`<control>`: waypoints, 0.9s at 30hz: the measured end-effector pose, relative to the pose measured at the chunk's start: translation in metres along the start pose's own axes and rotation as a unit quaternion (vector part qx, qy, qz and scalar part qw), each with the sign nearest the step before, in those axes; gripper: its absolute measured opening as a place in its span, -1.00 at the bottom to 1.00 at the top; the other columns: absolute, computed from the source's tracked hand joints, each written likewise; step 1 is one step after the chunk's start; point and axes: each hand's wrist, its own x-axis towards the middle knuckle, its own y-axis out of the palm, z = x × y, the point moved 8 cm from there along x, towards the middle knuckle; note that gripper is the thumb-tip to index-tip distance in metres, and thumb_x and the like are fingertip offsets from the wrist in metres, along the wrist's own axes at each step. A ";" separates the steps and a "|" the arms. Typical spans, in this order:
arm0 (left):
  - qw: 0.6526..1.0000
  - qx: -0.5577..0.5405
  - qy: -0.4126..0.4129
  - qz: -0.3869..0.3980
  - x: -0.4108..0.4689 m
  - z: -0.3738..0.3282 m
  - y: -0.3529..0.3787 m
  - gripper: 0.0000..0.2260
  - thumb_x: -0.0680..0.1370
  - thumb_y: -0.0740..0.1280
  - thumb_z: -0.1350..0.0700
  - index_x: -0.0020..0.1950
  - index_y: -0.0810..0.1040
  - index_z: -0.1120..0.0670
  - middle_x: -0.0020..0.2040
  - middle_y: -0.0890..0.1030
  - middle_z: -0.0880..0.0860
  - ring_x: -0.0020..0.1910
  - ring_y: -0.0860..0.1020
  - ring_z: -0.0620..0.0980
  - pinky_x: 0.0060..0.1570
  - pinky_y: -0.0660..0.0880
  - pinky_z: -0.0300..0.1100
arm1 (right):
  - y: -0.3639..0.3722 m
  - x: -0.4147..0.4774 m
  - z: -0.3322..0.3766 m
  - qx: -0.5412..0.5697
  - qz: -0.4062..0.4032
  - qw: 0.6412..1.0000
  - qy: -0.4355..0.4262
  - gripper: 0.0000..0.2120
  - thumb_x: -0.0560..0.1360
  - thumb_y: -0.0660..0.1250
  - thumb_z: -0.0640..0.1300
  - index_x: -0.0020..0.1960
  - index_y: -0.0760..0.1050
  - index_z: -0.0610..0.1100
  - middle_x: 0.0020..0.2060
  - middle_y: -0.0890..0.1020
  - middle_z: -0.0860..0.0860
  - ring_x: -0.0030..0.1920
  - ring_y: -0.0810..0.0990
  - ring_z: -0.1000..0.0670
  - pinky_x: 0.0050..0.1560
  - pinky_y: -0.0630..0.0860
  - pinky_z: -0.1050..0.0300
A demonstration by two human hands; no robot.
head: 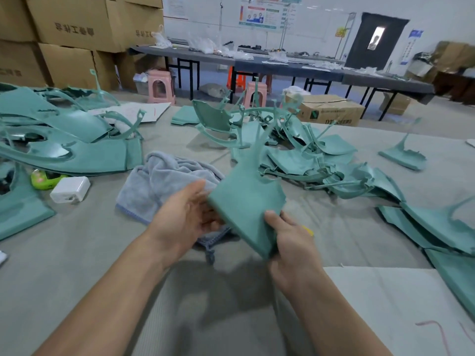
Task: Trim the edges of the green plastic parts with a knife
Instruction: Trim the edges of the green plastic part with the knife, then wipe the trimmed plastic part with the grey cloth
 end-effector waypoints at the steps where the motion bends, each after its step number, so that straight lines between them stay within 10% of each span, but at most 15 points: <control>1: 0.999 0.013 -0.015 0.025 0.000 0.004 0.004 -0.60 0.54 0.26 -0.09 0.11 0.67 0.18 -0.02 0.69 0.15 -0.12 0.64 0.05 -0.14 0.59 -0.12 | -0.004 0.003 0.003 0.029 -0.022 0.999 -0.009 -0.82 0.64 0.27 -0.28 0.17 0.61 -0.21 -0.01 0.76 -0.08 -0.09 0.75 -0.02 -0.18 0.68 0.11; 5: 0.992 0.096 -0.012 0.087 -0.007 0.021 0.028 -0.66 0.49 0.44 0.11 0.25 0.61 0.13 0.19 0.69 0.13 0.11 0.67 0.07 0.19 0.59 0.00 | -0.001 0.008 0.002 0.006 0.007 1.000 -0.001 -0.83 0.64 0.29 -0.22 0.16 0.61 -0.23 0.01 0.75 -0.13 -0.04 0.74 -0.08 -0.10 0.69 0.04; 10: 0.987 -0.033 0.070 -0.138 -0.005 0.013 0.008 -0.85 0.51 0.35 0.38 0.02 0.66 0.23 -0.04 0.73 0.20 -0.12 0.72 0.14 -0.13 0.68 0.02 | 0.004 0.002 0.001 -0.255 0.032 0.964 -0.068 -0.93 0.54 0.45 -0.17 -0.07 0.68 -0.17 -0.10 0.72 -0.21 -0.19 0.66 -0.06 -0.16 0.57 0.09; 15: 0.915 -0.015 0.188 -0.358 -0.028 -0.035 -0.059 -0.80 0.31 0.43 0.28 -0.08 0.66 0.13 -0.22 0.74 -0.02 -0.24 0.71 0.01 -0.25 0.66 -0.01 | 0.024 -0.019 0.035 -0.526 -0.025 0.792 -0.309 -0.82 0.46 0.47 -0.03 0.04 0.59 0.17 -0.08 0.64 0.31 -0.04 0.53 0.34 -0.05 0.36 0.54; 22: 0.814 0.152 0.306 -0.469 -0.060 -0.087 -0.118 -0.81 0.34 0.35 0.24 -0.18 0.61 -0.05 -0.27 0.66 -0.27 -0.29 0.59 -0.31 -0.27 0.47 -0.31 | 0.155 0.016 -0.005 -0.689 0.143 0.630 -0.330 -0.23 0.45 0.40 0.05 0.60 0.20 0.06 0.60 0.18 0.00 0.59 0.06 -0.06 0.59 0.06 -0.03; 27: 0.796 0.262 0.316 -0.445 -0.054 -0.090 -0.116 -0.48 0.48 0.29 0.36 0.39 0.55 -0.02 0.20 0.66 -0.10 0.17 0.59 -0.13 0.11 0.50 -0.30 | 0.189 0.067 -0.035 -0.776 0.150 0.535 -0.300 -0.25 0.50 0.35 0.14 0.61 0.15 0.09 0.47 0.42 -0.01 0.49 0.34 -0.08 0.47 0.24 -0.07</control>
